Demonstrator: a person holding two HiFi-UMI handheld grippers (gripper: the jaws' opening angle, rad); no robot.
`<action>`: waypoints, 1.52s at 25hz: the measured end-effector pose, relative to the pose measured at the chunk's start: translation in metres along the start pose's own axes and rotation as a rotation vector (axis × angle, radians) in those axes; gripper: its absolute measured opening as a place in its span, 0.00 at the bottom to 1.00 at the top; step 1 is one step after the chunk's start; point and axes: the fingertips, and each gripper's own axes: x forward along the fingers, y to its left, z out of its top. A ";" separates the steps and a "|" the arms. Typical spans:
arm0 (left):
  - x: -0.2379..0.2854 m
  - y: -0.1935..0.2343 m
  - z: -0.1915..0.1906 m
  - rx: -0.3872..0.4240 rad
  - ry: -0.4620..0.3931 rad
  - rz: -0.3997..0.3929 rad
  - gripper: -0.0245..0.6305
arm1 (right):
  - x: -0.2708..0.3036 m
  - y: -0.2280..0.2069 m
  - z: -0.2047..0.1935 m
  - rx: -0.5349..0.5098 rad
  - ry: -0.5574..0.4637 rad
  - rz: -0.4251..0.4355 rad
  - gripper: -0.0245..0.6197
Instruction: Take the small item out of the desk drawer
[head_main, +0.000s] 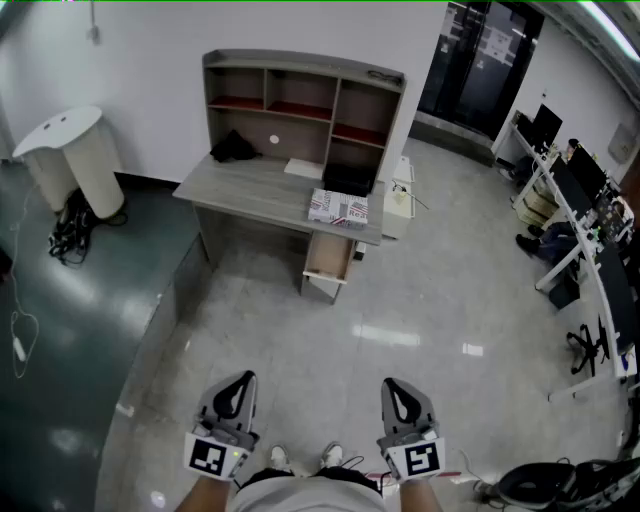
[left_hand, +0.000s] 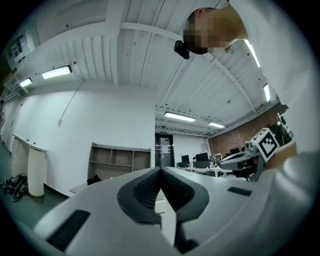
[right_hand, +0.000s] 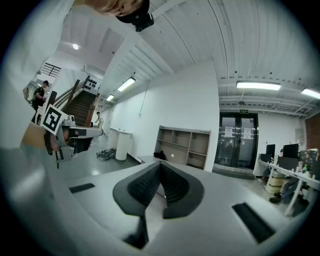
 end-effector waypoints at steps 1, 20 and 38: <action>0.000 0.000 0.000 0.000 0.001 0.000 0.06 | 0.000 0.000 0.000 0.003 0.001 0.000 0.07; 0.001 0.047 -0.040 -0.059 0.037 0.008 0.06 | 0.039 0.003 -0.027 -0.002 0.076 -0.023 0.07; 0.275 0.055 -0.083 -0.011 0.128 0.079 0.06 | 0.259 -0.197 -0.081 0.049 0.080 0.148 0.07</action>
